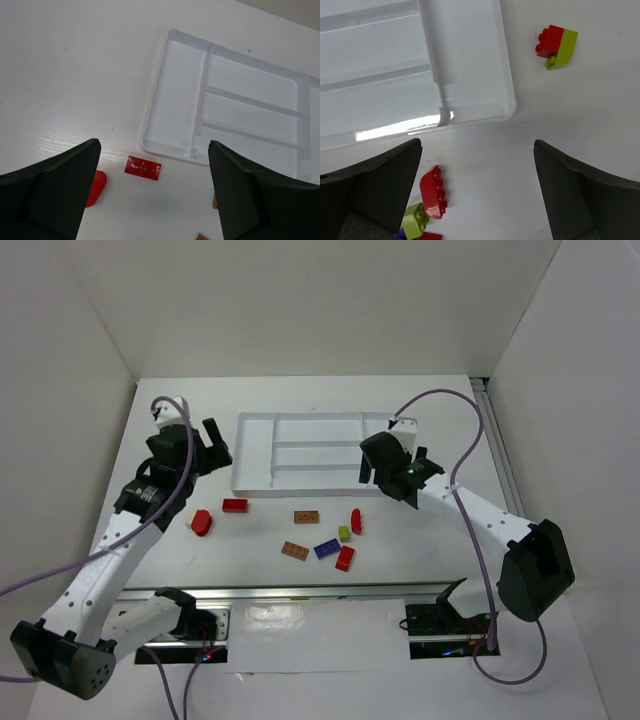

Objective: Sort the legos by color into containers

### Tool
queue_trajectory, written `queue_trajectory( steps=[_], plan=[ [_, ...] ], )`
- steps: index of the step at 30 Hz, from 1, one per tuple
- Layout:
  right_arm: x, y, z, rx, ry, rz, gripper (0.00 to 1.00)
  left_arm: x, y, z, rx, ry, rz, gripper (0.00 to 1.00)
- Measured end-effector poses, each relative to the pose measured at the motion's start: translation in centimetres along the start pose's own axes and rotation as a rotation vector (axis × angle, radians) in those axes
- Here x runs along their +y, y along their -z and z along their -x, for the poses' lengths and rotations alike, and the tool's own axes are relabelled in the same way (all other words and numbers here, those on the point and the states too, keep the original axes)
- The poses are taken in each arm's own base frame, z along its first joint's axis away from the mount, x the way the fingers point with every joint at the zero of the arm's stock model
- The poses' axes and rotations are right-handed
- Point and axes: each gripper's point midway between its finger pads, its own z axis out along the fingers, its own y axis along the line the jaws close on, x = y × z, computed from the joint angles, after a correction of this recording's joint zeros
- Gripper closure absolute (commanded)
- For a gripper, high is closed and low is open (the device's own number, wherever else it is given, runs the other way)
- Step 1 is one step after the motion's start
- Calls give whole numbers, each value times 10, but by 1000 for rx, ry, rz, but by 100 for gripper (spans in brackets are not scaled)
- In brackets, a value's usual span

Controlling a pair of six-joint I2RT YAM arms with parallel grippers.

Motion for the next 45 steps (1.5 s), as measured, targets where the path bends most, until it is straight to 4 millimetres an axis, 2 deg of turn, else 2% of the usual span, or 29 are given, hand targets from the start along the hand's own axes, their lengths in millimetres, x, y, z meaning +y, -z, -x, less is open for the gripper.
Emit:
queue_trajectory(
  steps=[4, 8, 15, 17, 18, 19, 22, 27, 32, 45],
  plan=[
    [-5, -5, -5, 10, -16, -28, 0, -9, -20, -32, 134, -37, -11, 2],
    [-5, -10, -10, 24, -10, -45, 0, -7, -33, -60, 238, -70, 13, 0],
    [0, -12, -11, 27, -9, -23, 0, -1, -33, -75, 296, -71, 46, 0],
    [2, -10, -12, 29, -12, -2, 0, 0, -34, -82, 327, -81, 49, 8],
    [3, -10, -12, 27, -16, 7, 0, 0, -34, -86, 344, -87, 50, 8],
    [3, -8, -14, 29, -17, 18, 0, 0, -36, -92, 364, -96, 51, 8],
    [5, -8, -18, 34, -17, 39, 0, -2, -42, -110, 436, -122, 41, 0],
    [8, -10, -22, 44, 0, 54, 0, -6, -52, -143, 551, -156, 24, 0],
    [9, -14, -26, 58, 14, 54, 0, 5, -56, -178, 641, -186, 63, 0],
    [6, -16, -24, 60, 33, 57, 0, 29, -65, -214, 711, -195, 208, 0]
  ],
)
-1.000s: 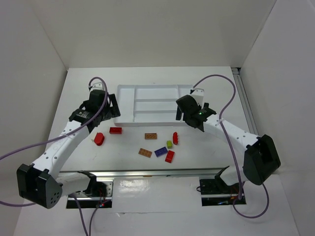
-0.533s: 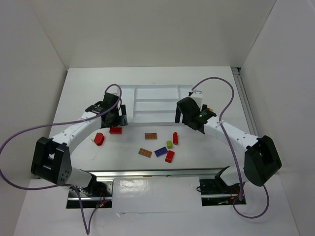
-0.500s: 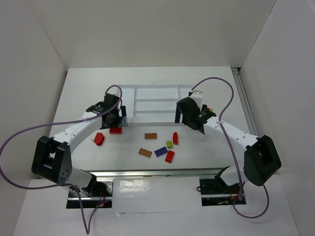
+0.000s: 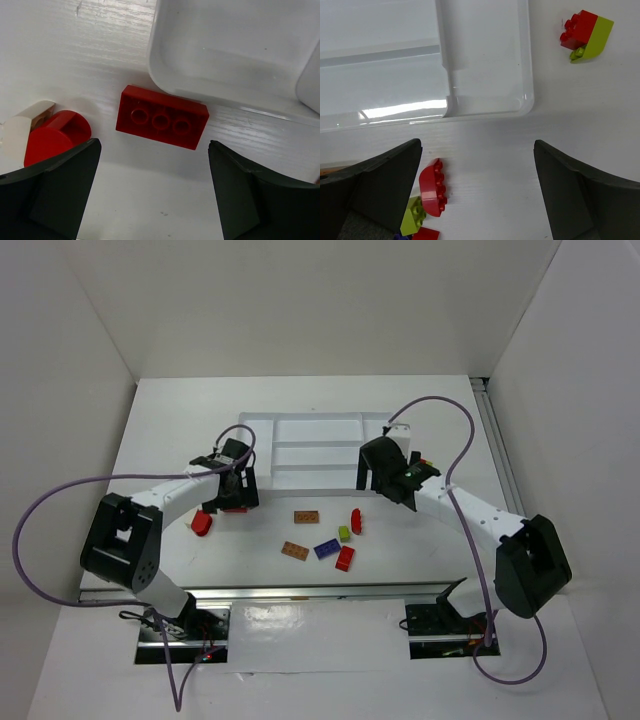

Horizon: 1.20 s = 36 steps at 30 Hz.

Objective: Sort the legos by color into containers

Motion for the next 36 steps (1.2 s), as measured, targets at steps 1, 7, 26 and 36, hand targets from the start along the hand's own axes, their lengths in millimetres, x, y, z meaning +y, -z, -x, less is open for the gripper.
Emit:
queue_trajectory(
  steps=[1, 7, 26, 36],
  plan=[
    [0, 0, 0, 1, 2, 2, 0, 1, -3, -2, 7, -4, 12, 0],
    [0, -2, 2, 9, 13, 14, 0, 0, -8, 1, -2, -2, 14, 0],
    [-14, -13, 14, 18, -21, -12, 0, -4, -20, 4, -17, 55, 27, 33],
    [-22, -16, 17, 16, -17, -29, 0, -14, 75, 55, -187, 95, -137, 36]
  ],
)
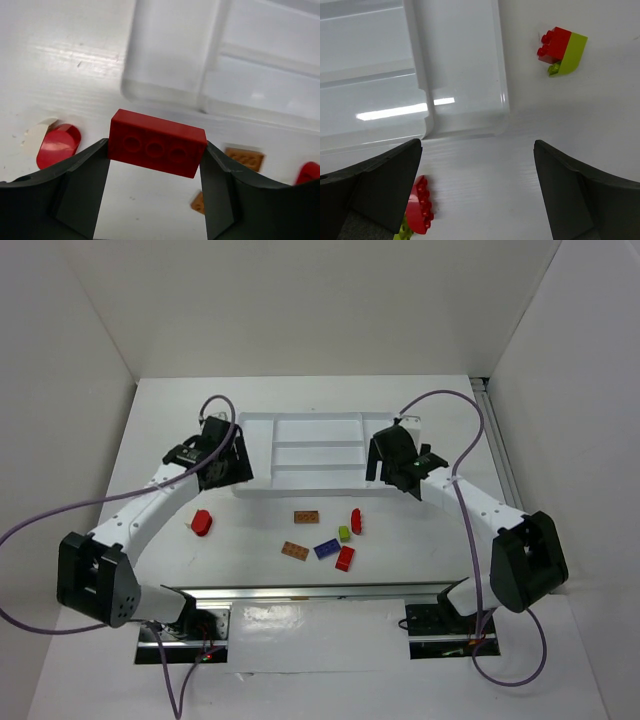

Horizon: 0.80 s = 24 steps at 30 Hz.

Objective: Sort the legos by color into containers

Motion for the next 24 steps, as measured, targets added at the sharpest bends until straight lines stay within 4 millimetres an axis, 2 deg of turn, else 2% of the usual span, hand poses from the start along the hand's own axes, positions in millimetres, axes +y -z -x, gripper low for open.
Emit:
queue_trajectory(
  steps=[2, 5, 7, 9, 12, 13, 15, 18, 23, 24],
  plan=[
    [-5, -2, 2, -1, -6, -10, 0, -19, 8, 25, -31, 2, -52, 36],
    [-8, -3, 6, -5, -16, -18, 0, -57, 4, 70, -71, 16, -121, 36],
    [-9, -3, 7, -7, -19, -18, 0, -81, -12, 96, -87, 23, -148, 36],
    [-9, -2, 8, -9, -25, -18, 0, -99, -39, 112, -75, 23, -150, 32],
    [-10, 2, 12, -23, -37, -14, 0, -102, -73, 109, -29, 20, -118, 28],
    [-11, 4, 14, -30, -42, -11, 0, -99, -85, 105, -6, 20, -100, 25],
    [-13, 8, 19, -46, -54, -6, 0, -91, -99, 95, 36, 17, -67, 25],
    [-16, 12, 25, -64, -67, -7, 0, -81, -105, 88, 67, 22, -33, 23],
    [-17, 12, 23, -60, -65, -11, 0, -72, -106, 93, 58, 61, 1, 25],
    [-17, 12, 22, -58, -63, -10, 0, -70, -107, 93, 58, 73, 11, 22]
  ],
)
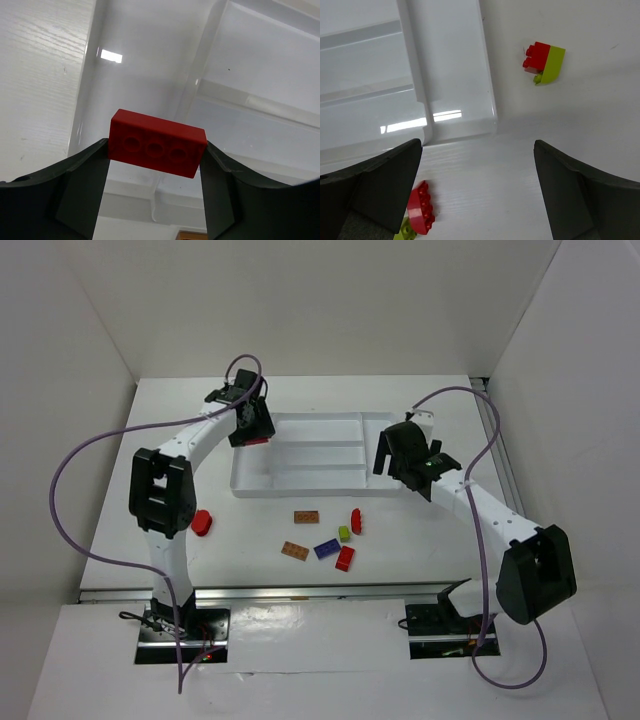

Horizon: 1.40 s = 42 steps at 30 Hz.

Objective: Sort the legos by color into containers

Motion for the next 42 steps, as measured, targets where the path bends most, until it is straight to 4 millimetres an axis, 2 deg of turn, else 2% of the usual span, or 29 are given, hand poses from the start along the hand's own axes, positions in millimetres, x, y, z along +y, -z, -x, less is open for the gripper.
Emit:
queue_trajectory(
  steps=[1, 4, 11, 15, 17, 19, 23, 27, 30, 33, 36, 39, 42],
  plan=[
    [0, 0, 0, 1, 3, 2, 0, 2, 0, 1, -2, 10, 8, 8],
    [1, 0, -2, 6, 4, 9, 0, 7, -1, 3, -3, 36, 21, 1],
    [3, -1, -5, 17, 9, 20, 0, 18, -1, 16, -10, 74, 35, 0],
    [5, -1, -6, 21, 10, 28, 0, 24, 13, 16, -23, 90, 32, 3],
    [5, -1, -6, 22, 10, 32, 0, 37, 29, 6, -18, 123, 51, 3],
    [6, -2, -7, 22, 10, 40, 0, 59, 51, -10, -4, 171, 89, 1],
    [8, -7, -12, 36, 12, 53, 0, 109, 89, -58, 36, 294, 180, 4],
    [13, -13, -16, 54, 26, 71, 0, 143, 104, -111, 124, 386, 285, 6],
    [16, -14, -20, 67, 35, 85, 0, 157, 110, -137, 152, 462, 328, 6],
    [18, -16, -21, 72, 42, 93, 0, 174, 115, -147, 145, 571, 341, 6],
    [18, -17, -24, 75, 50, 101, 0, 192, 113, -147, 134, 667, 363, 6],
    [19, -17, -26, 79, 54, 104, 0, 203, 104, -144, 152, 723, 385, 6],
    [19, -18, -28, 83, 56, 108, 0, 206, 91, -141, 169, 741, 391, 7]
  ],
)
